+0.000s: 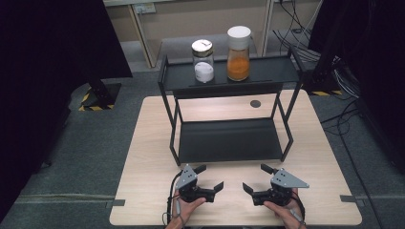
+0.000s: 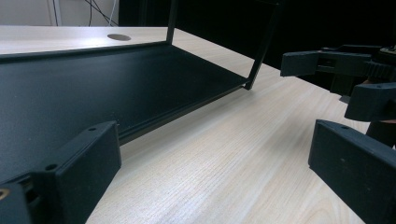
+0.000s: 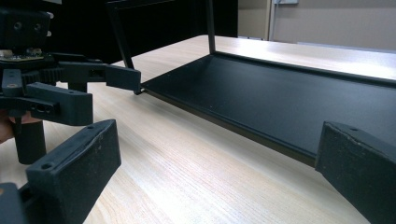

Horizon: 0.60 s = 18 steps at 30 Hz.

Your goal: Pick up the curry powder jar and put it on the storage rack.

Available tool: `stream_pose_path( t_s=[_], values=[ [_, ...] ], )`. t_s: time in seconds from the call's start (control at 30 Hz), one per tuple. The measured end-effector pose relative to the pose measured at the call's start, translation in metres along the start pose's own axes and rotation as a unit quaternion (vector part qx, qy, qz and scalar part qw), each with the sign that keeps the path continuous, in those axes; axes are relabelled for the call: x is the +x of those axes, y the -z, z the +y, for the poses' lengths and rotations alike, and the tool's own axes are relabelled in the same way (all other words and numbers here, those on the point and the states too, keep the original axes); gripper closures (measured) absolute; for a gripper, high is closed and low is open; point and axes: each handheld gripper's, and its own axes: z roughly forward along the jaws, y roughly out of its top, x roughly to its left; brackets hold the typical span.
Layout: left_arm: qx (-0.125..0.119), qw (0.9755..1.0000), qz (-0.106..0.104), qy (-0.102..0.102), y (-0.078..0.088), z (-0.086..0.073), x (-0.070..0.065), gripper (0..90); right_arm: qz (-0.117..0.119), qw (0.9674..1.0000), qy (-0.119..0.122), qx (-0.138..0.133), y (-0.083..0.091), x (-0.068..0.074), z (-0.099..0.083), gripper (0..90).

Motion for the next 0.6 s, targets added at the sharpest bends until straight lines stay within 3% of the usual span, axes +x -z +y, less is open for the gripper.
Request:
stream_pose_path(
  t_s=[0.6],
  values=[
    [-0.001, 1.0, -0.001, 0.001, -0.0011, -0.0002, 0.0012, 2.1, -0.012, 0.9999, -0.01, -0.004, 0.0013, -0.0016, -0.0037, 0.3]
  ],
)
